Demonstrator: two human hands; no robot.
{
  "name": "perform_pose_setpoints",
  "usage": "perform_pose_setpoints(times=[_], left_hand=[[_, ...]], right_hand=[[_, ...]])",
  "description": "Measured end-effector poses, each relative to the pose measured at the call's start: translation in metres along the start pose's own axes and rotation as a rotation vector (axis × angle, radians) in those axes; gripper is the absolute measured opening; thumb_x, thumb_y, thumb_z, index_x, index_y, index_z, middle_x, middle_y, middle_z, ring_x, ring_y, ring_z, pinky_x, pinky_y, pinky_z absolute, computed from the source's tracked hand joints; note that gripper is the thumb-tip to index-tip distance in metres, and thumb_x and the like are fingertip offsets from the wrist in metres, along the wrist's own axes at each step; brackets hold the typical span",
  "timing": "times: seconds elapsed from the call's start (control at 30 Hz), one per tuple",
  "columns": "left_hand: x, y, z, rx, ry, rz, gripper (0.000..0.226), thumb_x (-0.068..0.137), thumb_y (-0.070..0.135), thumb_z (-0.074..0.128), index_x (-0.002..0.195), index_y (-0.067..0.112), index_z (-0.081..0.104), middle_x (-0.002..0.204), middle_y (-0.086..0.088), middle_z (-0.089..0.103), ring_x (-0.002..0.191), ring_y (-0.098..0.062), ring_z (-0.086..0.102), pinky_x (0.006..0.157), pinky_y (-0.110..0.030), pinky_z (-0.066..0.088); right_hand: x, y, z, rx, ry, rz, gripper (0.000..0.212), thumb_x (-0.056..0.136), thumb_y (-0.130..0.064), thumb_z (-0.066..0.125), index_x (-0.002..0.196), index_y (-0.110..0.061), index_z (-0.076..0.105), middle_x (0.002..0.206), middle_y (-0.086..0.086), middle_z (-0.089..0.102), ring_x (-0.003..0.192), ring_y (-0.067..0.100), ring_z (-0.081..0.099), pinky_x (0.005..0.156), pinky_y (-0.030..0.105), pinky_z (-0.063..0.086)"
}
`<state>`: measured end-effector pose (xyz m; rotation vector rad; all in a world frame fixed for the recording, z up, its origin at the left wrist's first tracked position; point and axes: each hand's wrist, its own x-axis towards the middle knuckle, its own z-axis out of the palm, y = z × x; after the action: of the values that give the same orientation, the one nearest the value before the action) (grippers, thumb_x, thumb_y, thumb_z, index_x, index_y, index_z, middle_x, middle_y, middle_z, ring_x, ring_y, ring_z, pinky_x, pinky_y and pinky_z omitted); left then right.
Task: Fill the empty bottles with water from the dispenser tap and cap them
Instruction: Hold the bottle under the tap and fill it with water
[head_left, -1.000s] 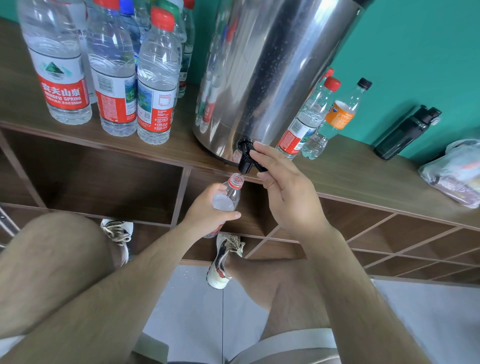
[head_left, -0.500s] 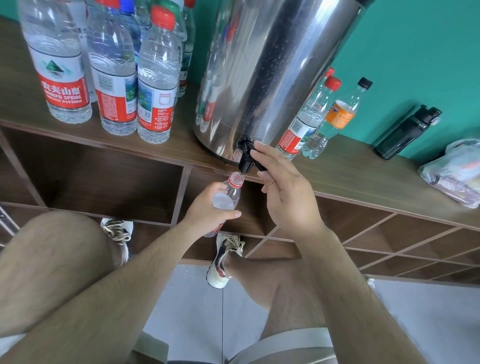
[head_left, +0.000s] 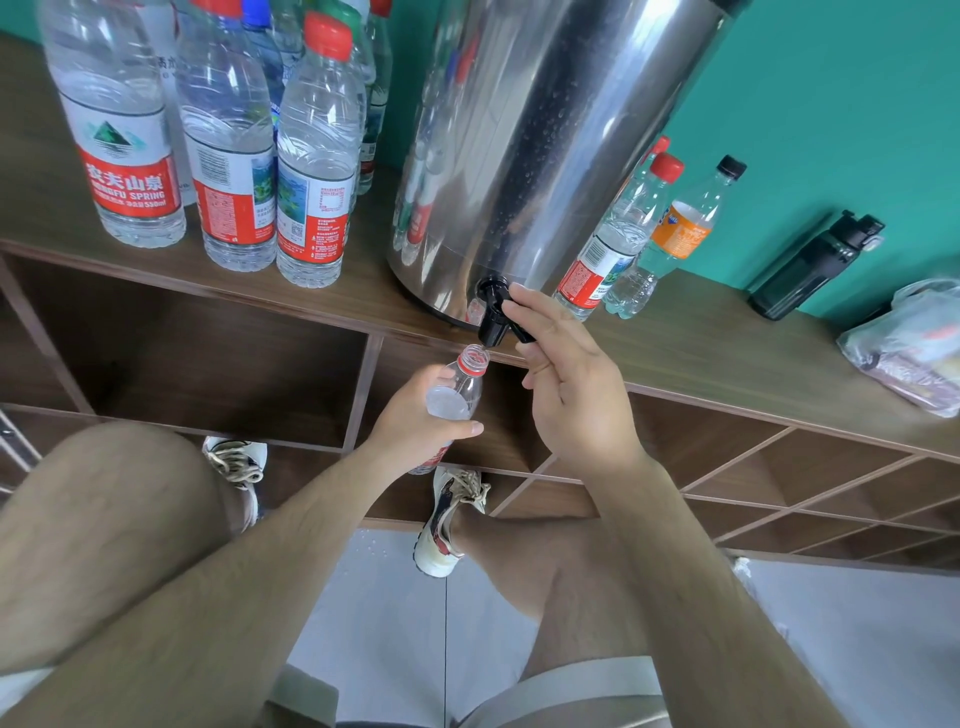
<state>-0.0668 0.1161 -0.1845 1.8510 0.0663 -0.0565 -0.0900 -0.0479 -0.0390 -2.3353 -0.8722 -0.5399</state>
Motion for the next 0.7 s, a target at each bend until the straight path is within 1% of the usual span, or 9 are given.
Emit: perform_pose_setpoints(times=[0.07, 0.17, 0.2, 0.3, 0.43, 0.6, 0.7], left_hand=[[0.0007, 0.0001, 0.0000, 0.001, 0.001, 0.002, 0.079, 0.075, 0.040, 0.090, 0.139, 0.036, 0.044, 0.130, 0.016, 0.054, 0.117, -0.011, 0.054, 0.100, -0.034, 0.047], [0.0016, 0.0002, 0.0002, 0.009, 0.003, 0.004, 0.079, 0.075, 0.040, 0.090, 0.139, 0.035, 0.044, 0.129, 0.017, 0.053, 0.116, -0.011, 0.054, 0.100, -0.033, 0.047], [0.0013, 0.0001, 0.0001, 0.006, 0.003, 0.002, 0.079, 0.075, 0.040, 0.089, 0.139, 0.035, 0.044, 0.128, 0.017, 0.053, 0.117, -0.010, 0.054, 0.099, -0.033, 0.047], [0.0006, -0.0003, -0.0001, -0.001, 0.005, -0.001, 0.079, 0.075, 0.039, 0.090, 0.140, 0.035, 0.044, 0.129, 0.016, 0.054, 0.117, -0.010, 0.054, 0.100, -0.033, 0.047], [0.0012, 0.0000, 0.0002, 0.014, 0.008, -0.005, 0.079, 0.075, 0.039, 0.089, 0.139, 0.034, 0.044, 0.129, 0.016, 0.052, 0.116, -0.010, 0.053, 0.097, -0.031, 0.045], [0.0011, -0.0004, 0.0006, 0.007, 0.013, -0.008, 0.078, 0.076, 0.039, 0.089, 0.139, 0.034, 0.044, 0.129, 0.015, 0.053, 0.116, -0.010, 0.053, 0.097, -0.032, 0.046], [0.0015, -0.0015, 0.0008, 0.000, 0.015, -0.006, 0.078, 0.075, 0.040, 0.089, 0.139, 0.035, 0.045, 0.130, 0.014, 0.054, 0.118, -0.011, 0.054, 0.096, -0.031, 0.046]], right_hand=[[0.0001, -0.0001, 0.0003, 0.001, 0.000, 0.000, 0.053, 0.098, 0.014, 0.044, 0.142, -0.009, 0.062, 0.155, -0.003, 0.052, 0.115, 0.007, 0.062, 0.090, 0.013, 0.051], [0.0002, -0.0004, 0.0001, -0.005, -0.008, -0.009, 0.053, 0.098, 0.014, 0.044, 0.143, -0.009, 0.061, 0.155, -0.002, 0.052, 0.121, 0.015, 0.064, 0.091, 0.014, 0.051], [0.0002, -0.0008, -0.0001, -0.007, -0.008, -0.010, 0.053, 0.098, 0.015, 0.044, 0.143, -0.009, 0.061, 0.155, -0.002, 0.052, 0.122, 0.016, 0.063, 0.091, 0.013, 0.051], [0.0003, -0.0015, -0.0005, -0.007, -0.005, -0.008, 0.055, 0.097, 0.017, 0.044, 0.142, -0.008, 0.062, 0.154, -0.003, 0.052, 0.122, 0.014, 0.063, 0.091, 0.012, 0.051], [0.0001, -0.0014, 0.0004, -0.007, -0.002, -0.007, 0.054, 0.097, 0.016, 0.045, 0.142, -0.008, 0.062, 0.154, -0.003, 0.052, 0.120, 0.015, 0.064, 0.091, 0.012, 0.051], [0.0005, -0.0010, 0.0009, -0.009, 0.008, -0.013, 0.052, 0.098, 0.015, 0.045, 0.141, -0.008, 0.063, 0.154, -0.003, 0.053, 0.125, 0.016, 0.063, 0.090, 0.014, 0.053], [0.0006, -0.0006, 0.0011, -0.006, 0.006, -0.011, 0.055, 0.095, 0.018, 0.045, 0.140, -0.007, 0.063, 0.154, -0.001, 0.053, 0.122, 0.013, 0.063, 0.090, 0.013, 0.052]])
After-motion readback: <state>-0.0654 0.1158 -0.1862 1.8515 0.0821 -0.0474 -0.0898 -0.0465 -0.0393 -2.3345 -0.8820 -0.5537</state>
